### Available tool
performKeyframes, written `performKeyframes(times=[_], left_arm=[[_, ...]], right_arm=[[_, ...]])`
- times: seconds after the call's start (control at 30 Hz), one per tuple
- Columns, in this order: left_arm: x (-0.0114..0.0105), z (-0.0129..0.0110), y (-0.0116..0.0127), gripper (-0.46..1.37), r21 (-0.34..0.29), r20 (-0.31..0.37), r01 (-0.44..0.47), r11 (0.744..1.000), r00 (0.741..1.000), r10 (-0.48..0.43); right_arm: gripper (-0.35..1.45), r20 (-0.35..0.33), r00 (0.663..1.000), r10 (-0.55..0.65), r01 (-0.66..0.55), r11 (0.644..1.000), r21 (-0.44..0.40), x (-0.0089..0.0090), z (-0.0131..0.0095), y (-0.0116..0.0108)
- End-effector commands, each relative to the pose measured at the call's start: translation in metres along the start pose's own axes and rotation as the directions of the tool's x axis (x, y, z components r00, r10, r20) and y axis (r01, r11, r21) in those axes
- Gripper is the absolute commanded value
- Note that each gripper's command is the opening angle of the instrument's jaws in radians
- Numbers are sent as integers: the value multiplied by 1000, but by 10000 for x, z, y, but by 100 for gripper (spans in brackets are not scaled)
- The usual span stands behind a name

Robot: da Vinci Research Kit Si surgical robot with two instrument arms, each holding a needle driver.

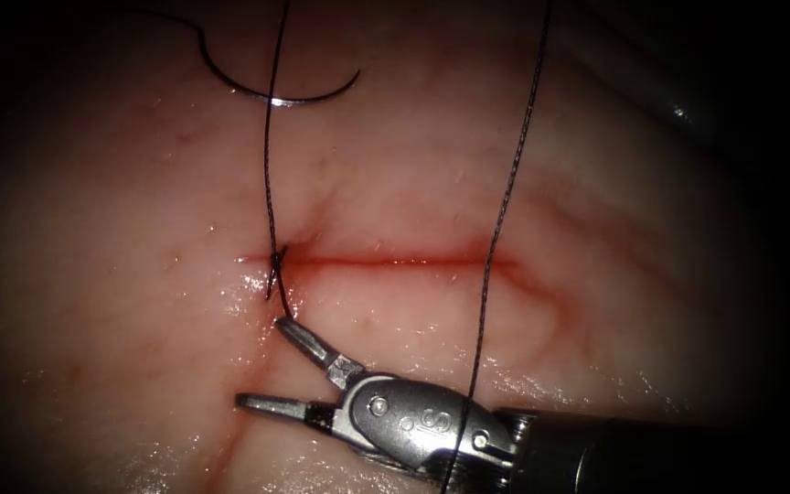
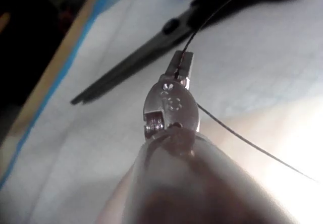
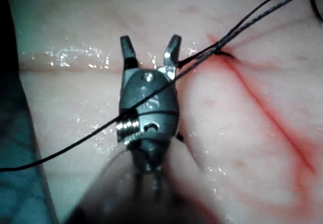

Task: Wound Closure
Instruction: Cut the suture with the right tool while tensioning with the left

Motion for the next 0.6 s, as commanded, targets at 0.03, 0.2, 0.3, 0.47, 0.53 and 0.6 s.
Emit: performKeyframes(times=[0.03,0.2,0.3,0.47,0.53,0.6], left_arm=[[3,-1,4,-35,-10,0,7,1000,1000,-7],[35,-7,31,-35,-15,-11,44,999,999,-44],[54,-11,39,-35,-19,-17,46,999,999,-46],[81,-19,38,-35,-13,-21,40,999,999,-40],[95,-24,36,-35,-12,-24,38,999,999,-38],[104,-26,36,-35,-10,-26,43,999,999,-43]], right_arm=[[99,2,1000,2,-2,1000,-3,1,0,0],[98,12,999,39,-38,998,-47,11,3,20],[100,11,999,47,-46,997,-56,12,5,29],[102,13,998,58,-58,996,-61,11,8,35],[102,13,998,65,-64,996,-64,11,9,36],[102,13,997,71,-70,995,-66,11,11,38]])
